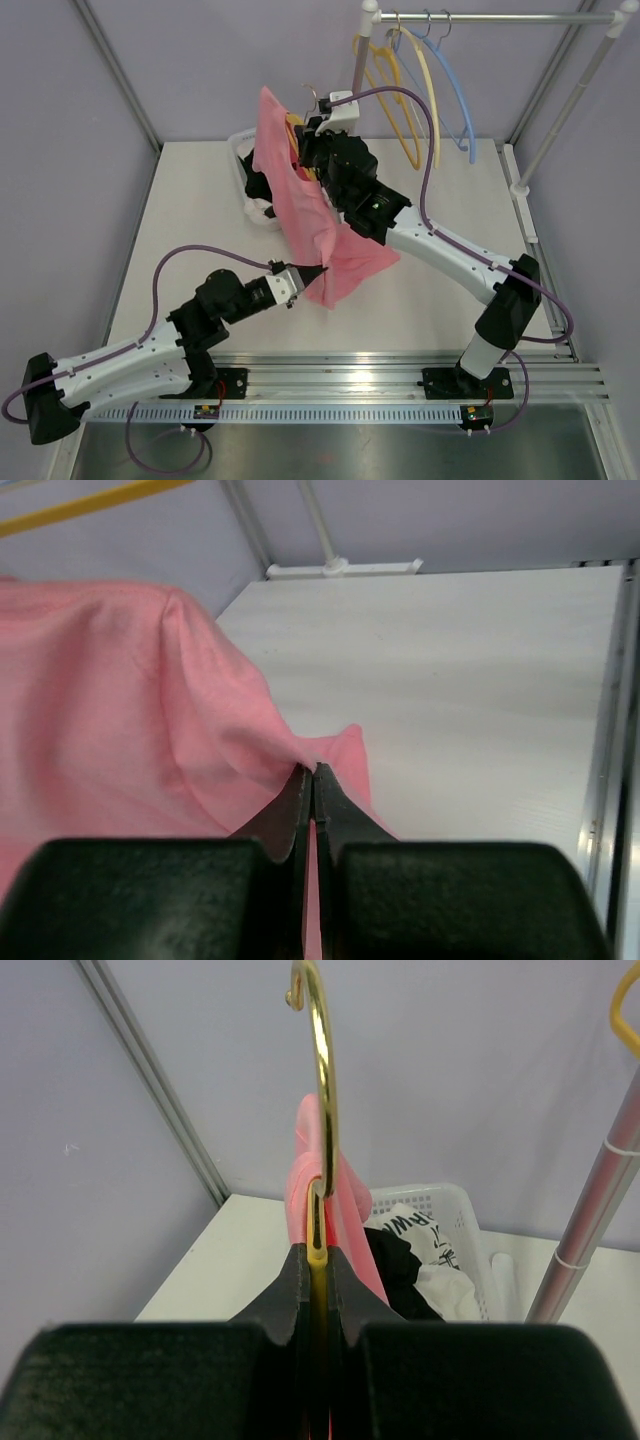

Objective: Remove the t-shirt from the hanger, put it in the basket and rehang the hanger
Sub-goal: Remove the tshirt from the hanger

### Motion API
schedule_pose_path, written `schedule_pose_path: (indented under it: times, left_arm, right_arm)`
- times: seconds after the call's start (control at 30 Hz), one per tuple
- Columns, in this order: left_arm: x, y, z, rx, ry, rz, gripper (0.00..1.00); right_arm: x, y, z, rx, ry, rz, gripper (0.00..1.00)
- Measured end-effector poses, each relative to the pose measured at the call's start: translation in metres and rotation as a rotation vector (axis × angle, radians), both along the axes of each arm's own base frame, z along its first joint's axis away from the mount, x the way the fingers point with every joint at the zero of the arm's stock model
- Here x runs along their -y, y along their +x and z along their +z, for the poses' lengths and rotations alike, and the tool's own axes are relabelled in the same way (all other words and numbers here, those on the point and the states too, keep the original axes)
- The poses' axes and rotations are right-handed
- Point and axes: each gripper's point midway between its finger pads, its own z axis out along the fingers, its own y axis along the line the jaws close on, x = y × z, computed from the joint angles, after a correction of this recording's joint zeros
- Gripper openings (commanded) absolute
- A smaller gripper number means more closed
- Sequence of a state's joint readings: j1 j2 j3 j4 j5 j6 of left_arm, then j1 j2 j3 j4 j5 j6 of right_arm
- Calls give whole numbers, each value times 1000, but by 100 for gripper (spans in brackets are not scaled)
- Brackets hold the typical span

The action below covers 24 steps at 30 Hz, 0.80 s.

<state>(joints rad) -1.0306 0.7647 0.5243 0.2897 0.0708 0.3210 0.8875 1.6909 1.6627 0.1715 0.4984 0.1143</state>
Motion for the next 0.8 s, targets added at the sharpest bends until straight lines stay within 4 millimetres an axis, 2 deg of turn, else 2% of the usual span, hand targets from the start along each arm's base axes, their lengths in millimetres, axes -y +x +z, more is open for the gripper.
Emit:
schedule_pose_path:
  times: [0.13, 0.23, 0.4, 0.5, 0.57, 0.63, 0.8]
  left_arm:
    - [5, -31, 10, 43, -10, -161, 0]
    - [11, -55, 6, 69, 19, -276, 0]
    - [28, -79, -26, 90, 156, -411, 0]
    - [41, -90, -59, 99, 272, -469, 0]
    - [48, -94, -81, 103, 350, -492, 0]
    - [55, -91, -94, 109, 402, -489, 0]
    - [62, -81, -104, 130, 448, -455, 0]
  right_arm:
    - [-2, 5, 3, 24, 4, -17, 0]
    - [-6, 11, 2, 29, 1, -28, 0]
    - [-11, 18, 9, 23, -9, -42, 0]
    - [-9, 16, 19, 25, -21, -45, 0]
    - [-6, 15, 26, 26, -33, -50, 0]
    - [-3, 14, 29, 21, -52, -60, 0]
    - [6, 13, 25, -11, -108, -89, 0]
